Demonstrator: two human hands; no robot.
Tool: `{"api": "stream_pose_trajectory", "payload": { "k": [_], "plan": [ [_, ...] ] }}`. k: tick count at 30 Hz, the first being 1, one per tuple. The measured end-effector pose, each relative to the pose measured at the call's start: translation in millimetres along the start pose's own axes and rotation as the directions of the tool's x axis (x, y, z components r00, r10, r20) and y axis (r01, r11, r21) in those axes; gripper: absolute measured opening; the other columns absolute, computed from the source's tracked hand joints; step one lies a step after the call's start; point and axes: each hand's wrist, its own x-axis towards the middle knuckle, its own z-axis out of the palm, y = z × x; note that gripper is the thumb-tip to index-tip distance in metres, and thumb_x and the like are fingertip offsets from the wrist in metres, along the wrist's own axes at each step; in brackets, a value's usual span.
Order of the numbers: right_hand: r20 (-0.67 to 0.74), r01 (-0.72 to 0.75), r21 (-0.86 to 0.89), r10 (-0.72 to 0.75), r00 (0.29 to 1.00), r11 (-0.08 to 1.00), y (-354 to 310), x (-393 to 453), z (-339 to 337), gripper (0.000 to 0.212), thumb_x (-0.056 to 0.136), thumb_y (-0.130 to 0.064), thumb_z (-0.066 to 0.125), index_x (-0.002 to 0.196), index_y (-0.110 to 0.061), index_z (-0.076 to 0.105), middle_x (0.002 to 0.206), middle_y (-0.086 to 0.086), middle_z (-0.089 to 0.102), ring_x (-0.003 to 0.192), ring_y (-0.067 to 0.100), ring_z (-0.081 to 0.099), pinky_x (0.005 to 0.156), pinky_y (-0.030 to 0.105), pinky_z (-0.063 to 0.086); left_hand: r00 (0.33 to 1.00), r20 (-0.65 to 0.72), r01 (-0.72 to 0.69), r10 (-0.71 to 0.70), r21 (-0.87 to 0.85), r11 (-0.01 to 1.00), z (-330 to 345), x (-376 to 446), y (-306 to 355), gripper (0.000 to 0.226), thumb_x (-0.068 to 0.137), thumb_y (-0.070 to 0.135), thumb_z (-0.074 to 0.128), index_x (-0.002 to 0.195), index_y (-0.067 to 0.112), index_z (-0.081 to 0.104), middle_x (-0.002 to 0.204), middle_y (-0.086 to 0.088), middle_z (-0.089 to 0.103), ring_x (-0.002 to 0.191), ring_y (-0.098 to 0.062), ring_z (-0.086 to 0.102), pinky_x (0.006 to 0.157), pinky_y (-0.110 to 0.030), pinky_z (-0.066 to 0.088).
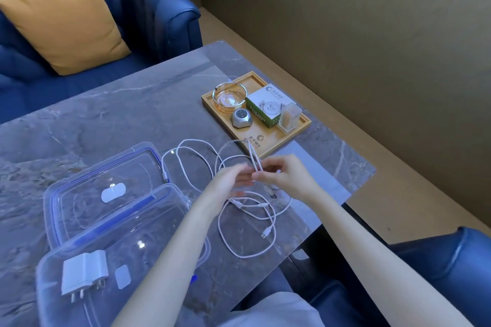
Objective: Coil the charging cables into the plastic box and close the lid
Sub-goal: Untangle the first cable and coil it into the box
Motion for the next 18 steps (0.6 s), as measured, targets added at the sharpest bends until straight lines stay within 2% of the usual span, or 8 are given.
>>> {"api": "stream_pose_trajectory", "payload": {
  "k": [2,5,7,9,12,15,18],
  "plan": [
    [0.024,0.042,0.102,-0.044,0.999,0.994,-18,-2,-1,0.003,0.075,-0.011,0.073,0.077,-0.010,0.072,0.066,0.000,0.066,0.053,-0.003,0.051,0.054,0.005,0.037,0.988,0.087,-0.118,0.130,-0.130,0.984,-3,-11,14,0.029,0.094,0.026,0.042,0.093,0.015,0.069,0.080,0.004,0.074,0.076,-0.011,0.067,0.071,-0.026,0.051],
    [0.057,0.083,0.112,-0.089,0.994,0.990,-32,-1,0,0.009,0.079,-0.013,0.070,0.077,-0.005,0.073,0.067,0.005,0.069,0.050,-0.001,0.047,0.052,0.006,0.035,0.960,0.036,-0.265,0.279,-0.213,0.940,-10,-24,28,0.026,0.094,0.020,0.044,0.085,0.009,0.067,0.073,-0.001,0.073,0.065,-0.011,0.067,0.064,-0.025,0.053],
    [0.088,0.097,0.065,-0.103,0.991,0.993,-36,0,0,0.024,0.084,-0.021,0.064,0.068,-0.004,0.070,0.058,-0.003,0.065,0.047,0.003,0.040,0.050,0.011,0.032,0.950,0.008,-0.308,0.312,-0.139,0.941,-15,-30,32,0.025,0.094,0.020,0.045,0.086,0.006,0.066,0.082,-0.009,0.070,0.072,-0.016,0.067,0.067,-0.024,0.055],
    [0.080,0.118,0.022,-0.119,0.990,0.993,-38,1,0,0.028,0.088,-0.025,0.059,0.066,-0.011,0.070,0.049,-0.009,0.056,0.042,0.004,0.037,0.047,0.012,0.029,0.944,-0.027,-0.328,0.328,0.010,0.945,-21,-35,34,0.023,0.095,0.017,0.045,0.088,0.005,0.064,0.085,-0.010,0.069,0.077,-0.017,0.067,0.071,-0.024,0.055],
    [-0.017,0.136,0.049,-0.135,0.991,0.990,-39,3,1,0.027,0.091,-0.024,0.055,0.073,-0.012,0.071,0.053,-0.005,0.057,0.045,0.004,0.039,0.050,0.015,0.032,0.936,-0.101,-0.334,0.336,0.037,0.942,-29,-42,33,0.024,0.097,0.015,0.041,0.084,0.008,0.061,0.072,-0.002,0.070,0.063,-0.007,0.069,0.064,-0.020,0.057],
    [-0.185,0.067,0.172,-0.034,0.982,0.983,-36,9,-2,0.025,0.091,-0.022,0.054,0.077,-0.009,0.070,0.054,0.000,0.055,0.052,0.007,0.044,0.060,0.025,0.038,0.920,-0.183,-0.347,0.346,0.031,0.937,-41,-46,30,0.029,0.098,0.016,0.038,0.080,0.011,0.060,0.047,0.007,0.059,0.046,-0.007,0.057,0.061,-0.022,0.051],
    [-0.245,0.042,0.287,0.031,0.969,0.957,-30,18,-10,0.022,0.090,-0.021,0.054,0.079,-0.011,0.070,0.054,0.003,0.048,0.045,0.004,0.042,0.054,0.023,0.040,0.932,-0.187,-0.343,0.310,-0.183,0.921,-53,-51,26,0.029,0.098,0.022,0.037,0.084,0.012,0.061,0.041,0.010,0.039,0.040,-0.006,0.039,0.059,-0.027,0.047]
  ]
}}
